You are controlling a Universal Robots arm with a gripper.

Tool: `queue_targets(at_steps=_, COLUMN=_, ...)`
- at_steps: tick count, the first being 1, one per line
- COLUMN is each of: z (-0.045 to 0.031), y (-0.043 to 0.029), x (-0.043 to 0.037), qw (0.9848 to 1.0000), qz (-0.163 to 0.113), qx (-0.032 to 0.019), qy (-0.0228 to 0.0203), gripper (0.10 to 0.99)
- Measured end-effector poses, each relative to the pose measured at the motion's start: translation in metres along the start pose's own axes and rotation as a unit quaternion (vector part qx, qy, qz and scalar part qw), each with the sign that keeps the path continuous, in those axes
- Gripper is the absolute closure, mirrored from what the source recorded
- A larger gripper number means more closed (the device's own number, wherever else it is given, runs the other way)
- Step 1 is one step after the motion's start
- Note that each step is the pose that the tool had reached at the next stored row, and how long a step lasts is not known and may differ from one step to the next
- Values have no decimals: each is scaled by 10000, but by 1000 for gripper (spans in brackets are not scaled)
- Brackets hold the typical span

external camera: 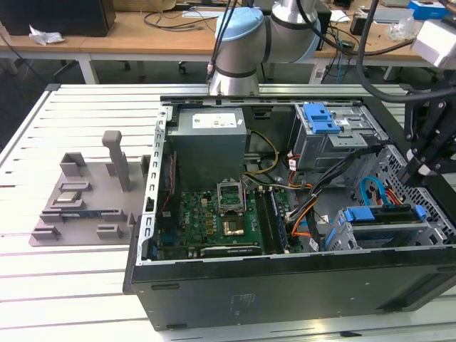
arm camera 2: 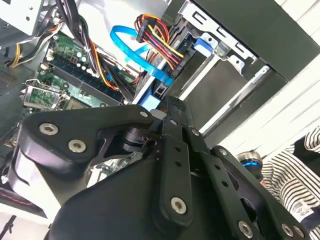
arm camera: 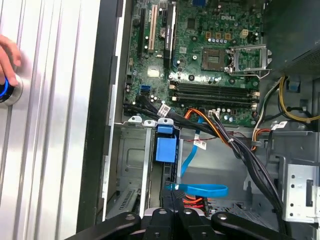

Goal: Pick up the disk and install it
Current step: 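Insert the second disk wire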

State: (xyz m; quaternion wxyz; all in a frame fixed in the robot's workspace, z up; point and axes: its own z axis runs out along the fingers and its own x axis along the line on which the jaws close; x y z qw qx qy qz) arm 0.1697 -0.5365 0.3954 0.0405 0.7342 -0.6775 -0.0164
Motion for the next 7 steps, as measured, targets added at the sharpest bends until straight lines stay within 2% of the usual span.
queue_targets(at_steps=7, z=-6, y=0, x=0, qw=10000, qz=0, qx=0, qy=0, gripper=980)
